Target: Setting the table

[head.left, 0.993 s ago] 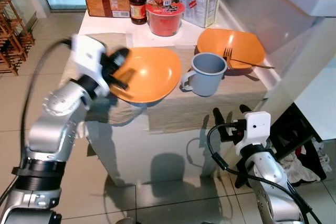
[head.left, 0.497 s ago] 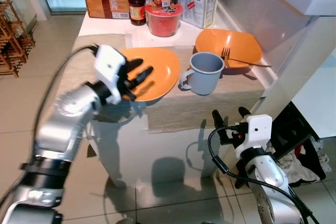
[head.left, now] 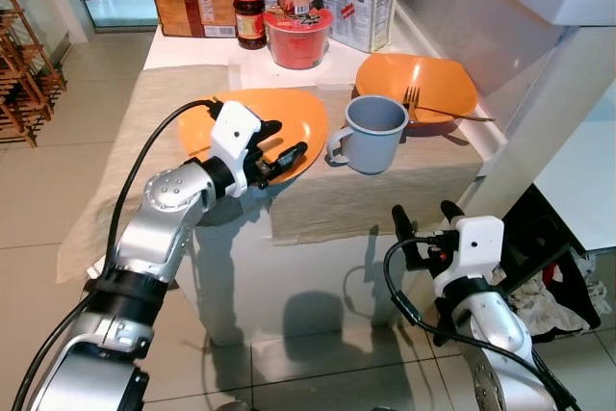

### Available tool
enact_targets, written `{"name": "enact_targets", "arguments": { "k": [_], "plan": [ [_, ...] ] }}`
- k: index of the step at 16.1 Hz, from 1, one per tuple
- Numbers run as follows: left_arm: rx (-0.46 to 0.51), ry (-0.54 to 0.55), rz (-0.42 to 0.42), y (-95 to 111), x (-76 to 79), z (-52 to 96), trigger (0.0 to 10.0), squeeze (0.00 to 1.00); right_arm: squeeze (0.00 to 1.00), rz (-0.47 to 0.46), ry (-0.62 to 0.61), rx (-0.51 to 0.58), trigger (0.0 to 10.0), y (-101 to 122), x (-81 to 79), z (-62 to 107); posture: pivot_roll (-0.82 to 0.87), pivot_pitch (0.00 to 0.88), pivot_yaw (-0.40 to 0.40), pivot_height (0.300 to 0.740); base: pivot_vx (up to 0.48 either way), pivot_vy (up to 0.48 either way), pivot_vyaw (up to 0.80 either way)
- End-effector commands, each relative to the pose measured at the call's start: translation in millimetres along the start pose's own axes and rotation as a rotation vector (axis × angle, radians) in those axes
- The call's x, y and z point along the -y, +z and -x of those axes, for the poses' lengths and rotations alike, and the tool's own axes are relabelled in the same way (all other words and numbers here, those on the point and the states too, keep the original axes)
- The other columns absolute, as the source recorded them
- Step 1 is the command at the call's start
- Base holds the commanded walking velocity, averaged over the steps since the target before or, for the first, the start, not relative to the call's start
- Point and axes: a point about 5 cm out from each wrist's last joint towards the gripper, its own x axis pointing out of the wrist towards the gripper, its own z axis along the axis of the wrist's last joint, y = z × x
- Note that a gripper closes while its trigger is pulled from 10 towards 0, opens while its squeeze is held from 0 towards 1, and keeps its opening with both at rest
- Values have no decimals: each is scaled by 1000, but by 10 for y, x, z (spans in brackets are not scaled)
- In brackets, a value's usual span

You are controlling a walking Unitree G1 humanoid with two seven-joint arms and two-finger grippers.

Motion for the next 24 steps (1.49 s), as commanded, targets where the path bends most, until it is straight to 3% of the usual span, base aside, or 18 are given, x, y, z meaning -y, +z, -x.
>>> {"name": "enact_targets", "arguments": {
  "k": [1,2,3,14,24],
  "plan": [
    [20,-15,-14,46,-8,-31,10000,1000,0,0,-15,27,10000,52,15,20,-81,0,19,740,0,0,0],
    [26,-19,-16,60,5,-53,10000,1000,0,1,-18,26,10000,50,17,30,-83,0,21,740,0,0,0],
    [30,-31,3,77,24,-73,10000,0,0,2,-20,26,10000,50,17,35,-85,0,23,740,0,0,0],
    [51,-132,69,173,161,-233,10000,0,0,-5,-27,23,10000,58,-17,41,-83,0,31,740,0,0,0],
    [10,-199,83,107,318,-412,10000,0,0,-5,-44,23,10000,70,-9,86,-108,9,44,740,0,0,0]
  ]
}}
